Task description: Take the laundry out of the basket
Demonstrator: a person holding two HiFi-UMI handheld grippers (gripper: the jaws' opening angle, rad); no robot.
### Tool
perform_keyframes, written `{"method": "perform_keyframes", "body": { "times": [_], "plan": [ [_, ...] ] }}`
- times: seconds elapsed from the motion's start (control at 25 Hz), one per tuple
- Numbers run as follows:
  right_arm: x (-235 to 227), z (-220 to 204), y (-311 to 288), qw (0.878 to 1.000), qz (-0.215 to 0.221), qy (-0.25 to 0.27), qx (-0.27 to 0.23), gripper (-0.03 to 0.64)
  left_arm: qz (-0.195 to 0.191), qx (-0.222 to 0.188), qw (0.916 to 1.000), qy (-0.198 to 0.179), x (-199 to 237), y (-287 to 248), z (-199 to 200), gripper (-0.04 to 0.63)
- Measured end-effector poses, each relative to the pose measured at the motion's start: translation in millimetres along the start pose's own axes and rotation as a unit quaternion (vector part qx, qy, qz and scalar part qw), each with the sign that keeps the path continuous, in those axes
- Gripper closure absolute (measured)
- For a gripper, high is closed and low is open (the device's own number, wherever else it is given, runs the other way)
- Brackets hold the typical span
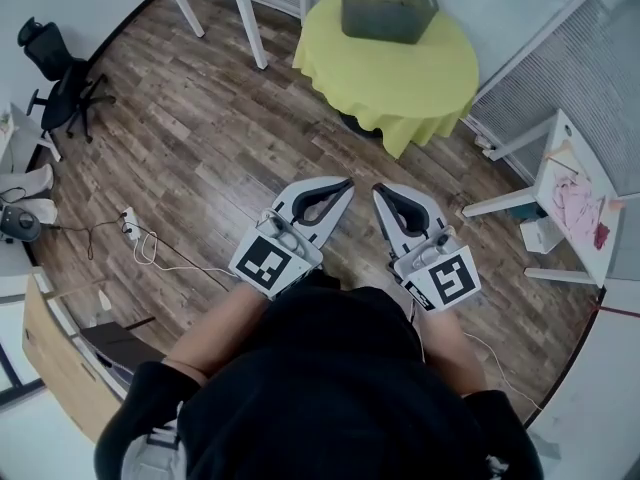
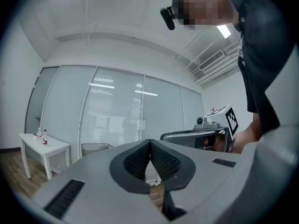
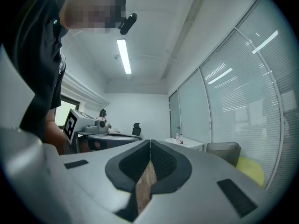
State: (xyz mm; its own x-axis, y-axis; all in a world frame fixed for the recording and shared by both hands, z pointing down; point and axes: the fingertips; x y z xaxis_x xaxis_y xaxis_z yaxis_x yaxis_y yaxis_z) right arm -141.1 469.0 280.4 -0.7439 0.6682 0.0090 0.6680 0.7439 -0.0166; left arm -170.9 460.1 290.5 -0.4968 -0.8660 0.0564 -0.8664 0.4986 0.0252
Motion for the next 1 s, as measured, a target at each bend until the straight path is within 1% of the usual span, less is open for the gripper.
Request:
{"method": "perform_keyframes", "body": {
  "times": [0.32, 0.52, 0.76, 1.0],
  "plan": [
    [-4, -3, -28, 1.000, -0.007, -0.001, 0.003, 0.594, -0.002, 0.000, 1.0000, 0.006, 31, 2, -3, 0.588],
    [-19, -5, -41, 1.000, -0.005, -0.001, 0.000, 0.594, 0.001, 0.005, 1.0000, 0.006, 45, -10, -8, 0.588],
    [-55, -6, -58, 1.000, 0.006, -0.001, -0.008, 0.594, 0.008, 0.006, 0.9999, -0.008, 67, -42, -2, 0.588],
    [-106, -4, -76, 1.000, 0.021, -0.005, -0.015, 0.594, 0.016, 0.012, 0.9997, -0.016, 92, -90, 1, 0.588]
  ]
}}
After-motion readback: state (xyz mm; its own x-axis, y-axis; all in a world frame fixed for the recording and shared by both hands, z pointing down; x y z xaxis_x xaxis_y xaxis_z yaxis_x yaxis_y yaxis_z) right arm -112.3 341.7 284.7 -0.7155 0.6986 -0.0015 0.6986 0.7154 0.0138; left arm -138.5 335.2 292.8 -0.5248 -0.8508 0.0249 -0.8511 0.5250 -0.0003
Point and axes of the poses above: the fingertips, and each gripper's own axes: y backward along the fingers, x to its left, z out of its top, and after that the axes turned 4 degrees about -z, right-handed
